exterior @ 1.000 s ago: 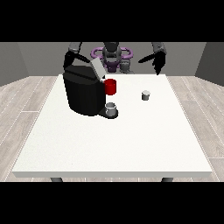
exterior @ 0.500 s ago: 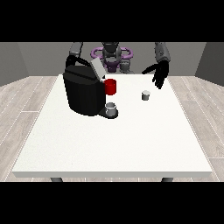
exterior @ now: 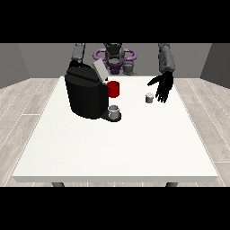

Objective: Insert the coffee pod into the coffee machine and close the lid

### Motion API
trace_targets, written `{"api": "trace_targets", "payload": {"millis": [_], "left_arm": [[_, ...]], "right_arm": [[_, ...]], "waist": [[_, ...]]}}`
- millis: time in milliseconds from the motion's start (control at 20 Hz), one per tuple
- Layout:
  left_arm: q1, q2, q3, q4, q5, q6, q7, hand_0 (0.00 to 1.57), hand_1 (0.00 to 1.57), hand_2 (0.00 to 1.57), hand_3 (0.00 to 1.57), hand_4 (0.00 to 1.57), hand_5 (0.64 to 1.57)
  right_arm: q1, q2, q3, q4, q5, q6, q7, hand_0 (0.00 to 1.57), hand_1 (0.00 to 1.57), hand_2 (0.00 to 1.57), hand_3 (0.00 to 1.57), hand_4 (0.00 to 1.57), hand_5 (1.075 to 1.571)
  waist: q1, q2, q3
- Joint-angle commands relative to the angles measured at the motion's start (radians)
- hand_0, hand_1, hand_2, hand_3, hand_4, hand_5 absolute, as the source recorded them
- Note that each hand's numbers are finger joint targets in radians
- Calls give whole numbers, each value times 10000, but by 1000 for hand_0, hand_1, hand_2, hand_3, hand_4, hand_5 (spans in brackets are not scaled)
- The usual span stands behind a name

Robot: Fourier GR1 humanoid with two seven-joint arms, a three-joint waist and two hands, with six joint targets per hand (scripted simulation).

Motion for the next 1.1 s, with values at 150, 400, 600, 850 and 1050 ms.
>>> {"api": "trace_targets", "payload": {"millis": [150,400,600,850,1050], "left_arm": [[-706,-680,-147,1291,-1141,1703,-898,760,760,877,622,0,1571],[-1064,-708,-641,1388,-2165,2376,-802,1071,1071,1107,914,448,1571],[-1297,-183,-878,1954,-2778,2049,-1038,924,924,1016,845,413,1571],[-1312,-208,-1266,2732,-3657,2347,-751,912,912,1036,891,335,1571],[-1129,-351,-1459,3247,-4039,2138,-949,789,789,960,845,392,1571]], "right_arm": [[-748,24,69,186,299,-71,513,0,0,0,0,0,1571],[-604,218,143,810,307,-32,120,0,0,0,0,0,1571],[-705,305,148,1070,101,-151,-202,0,0,0,0,0,1571],[-607,15,92,924,52,425,-218,0,0,0,0,0,1571],[-127,229,-44,1113,-29,195,-429,0,0,0,0,0,1571]], "waist": [[12,298,-6],[-35,130,-1],[49,224,0],[-489,339,-3],[-249,-181,-2]]}}
